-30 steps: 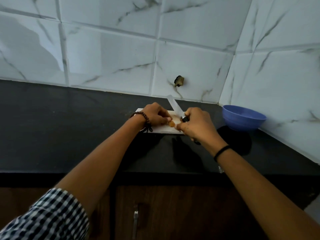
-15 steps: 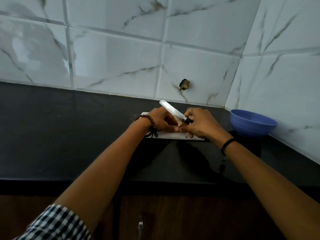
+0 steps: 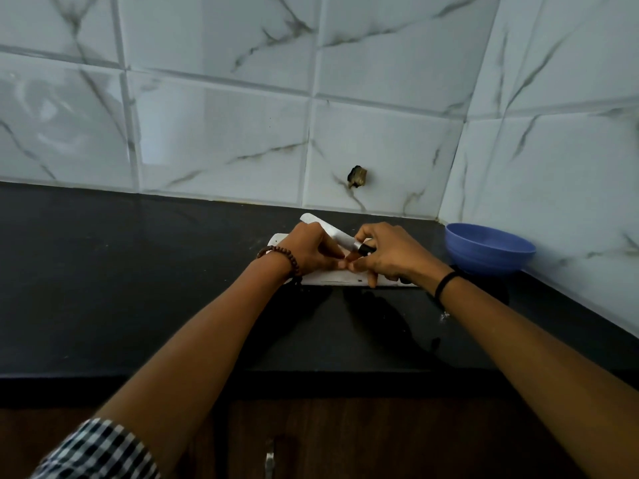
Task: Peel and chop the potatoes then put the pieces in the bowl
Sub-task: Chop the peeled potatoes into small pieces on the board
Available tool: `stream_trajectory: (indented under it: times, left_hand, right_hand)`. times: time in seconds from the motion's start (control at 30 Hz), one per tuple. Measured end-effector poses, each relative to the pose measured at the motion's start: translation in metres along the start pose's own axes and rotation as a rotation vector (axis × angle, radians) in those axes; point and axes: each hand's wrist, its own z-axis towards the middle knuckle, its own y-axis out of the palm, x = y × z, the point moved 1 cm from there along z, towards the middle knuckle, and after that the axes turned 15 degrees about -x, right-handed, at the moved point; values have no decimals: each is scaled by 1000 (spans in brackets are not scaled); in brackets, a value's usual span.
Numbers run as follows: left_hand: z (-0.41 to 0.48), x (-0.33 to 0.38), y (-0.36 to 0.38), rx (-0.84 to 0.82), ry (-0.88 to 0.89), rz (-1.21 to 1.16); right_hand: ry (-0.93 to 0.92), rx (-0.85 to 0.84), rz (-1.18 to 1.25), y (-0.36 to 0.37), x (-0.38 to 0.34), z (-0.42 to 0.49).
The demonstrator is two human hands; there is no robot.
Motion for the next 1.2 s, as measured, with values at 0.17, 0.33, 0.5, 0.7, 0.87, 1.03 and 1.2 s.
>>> stream_trajectory:
  times: [0.17, 0.33, 0.5, 0.7, 0.87, 1.03, 1.2]
  left_hand:
    - [2, 1, 1, 42, -29, -3]
    - [3, 5, 5, 94, -53, 2]
    - [3, 8, 7, 118, -68, -34]
    - [0, 7, 4, 139, -67, -104]
    - [0, 8, 4, 153, -68, -107]
    - [2, 7, 5, 143, -76, -104]
    - [4, 8, 6, 151, -72, -76]
  right_hand:
    - [81, 143, 248, 8, 2, -14]
    - [120, 140, 84, 23, 1, -35]
    - [94, 141, -91, 27, -5, -42]
    - [26, 135, -86, 28, -6, -48]
    - [44, 178, -33, 25, -4, -52]
    - [60, 141, -105, 29, -2, -52]
    - [94, 120, -139, 29, 0, -44]
